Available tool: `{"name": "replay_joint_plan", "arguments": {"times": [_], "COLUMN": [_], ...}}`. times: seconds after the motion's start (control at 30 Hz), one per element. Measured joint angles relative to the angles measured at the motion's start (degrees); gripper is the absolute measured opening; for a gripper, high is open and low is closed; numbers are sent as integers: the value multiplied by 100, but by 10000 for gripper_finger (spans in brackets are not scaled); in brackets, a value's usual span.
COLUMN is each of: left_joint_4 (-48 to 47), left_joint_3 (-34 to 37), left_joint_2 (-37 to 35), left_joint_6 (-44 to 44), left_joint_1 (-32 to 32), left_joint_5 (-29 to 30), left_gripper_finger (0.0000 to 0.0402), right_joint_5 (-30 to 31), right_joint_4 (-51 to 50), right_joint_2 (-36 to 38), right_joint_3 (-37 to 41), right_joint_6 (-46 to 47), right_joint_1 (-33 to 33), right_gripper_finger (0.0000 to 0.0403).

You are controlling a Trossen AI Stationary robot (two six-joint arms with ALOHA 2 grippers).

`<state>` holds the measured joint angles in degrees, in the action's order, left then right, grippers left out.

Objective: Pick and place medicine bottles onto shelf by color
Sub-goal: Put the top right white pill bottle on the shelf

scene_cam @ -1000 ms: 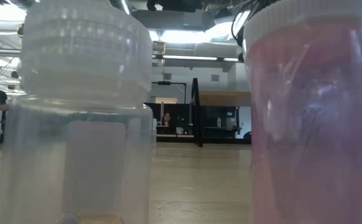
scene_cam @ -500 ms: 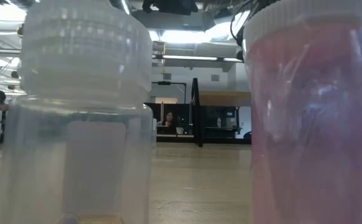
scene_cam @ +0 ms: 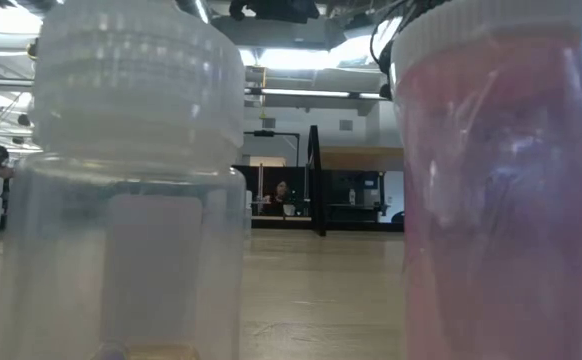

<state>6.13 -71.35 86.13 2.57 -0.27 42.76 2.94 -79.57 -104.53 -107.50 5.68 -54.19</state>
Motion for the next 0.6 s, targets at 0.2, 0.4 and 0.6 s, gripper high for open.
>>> {"name": "replay_joint_plan", "arguments": {"times": [0.2, 0.4, 0.6], "left_joint_4": [-2, -2, -2], "left_joint_3": [-1, 0, 0], "left_joint_2": [0, 0, 0], "left_joint_6": [0, 0, 0], "left_joint_1": [0, 0, 0], "left_joint_5": [0, 0, 0], "left_gripper_finger": [124, 124, 124], "right_joint_5": [-261, -65, -4], "right_joint_4": [32, 33, 53], "right_joint_2": [0, 0, 0], "right_joint_3": [0, 4, 4], "right_joint_6": [201, 176, 183], "right_joint_1": [-1, 2, 4], "right_gripper_finger": [154, 154, 154]}}
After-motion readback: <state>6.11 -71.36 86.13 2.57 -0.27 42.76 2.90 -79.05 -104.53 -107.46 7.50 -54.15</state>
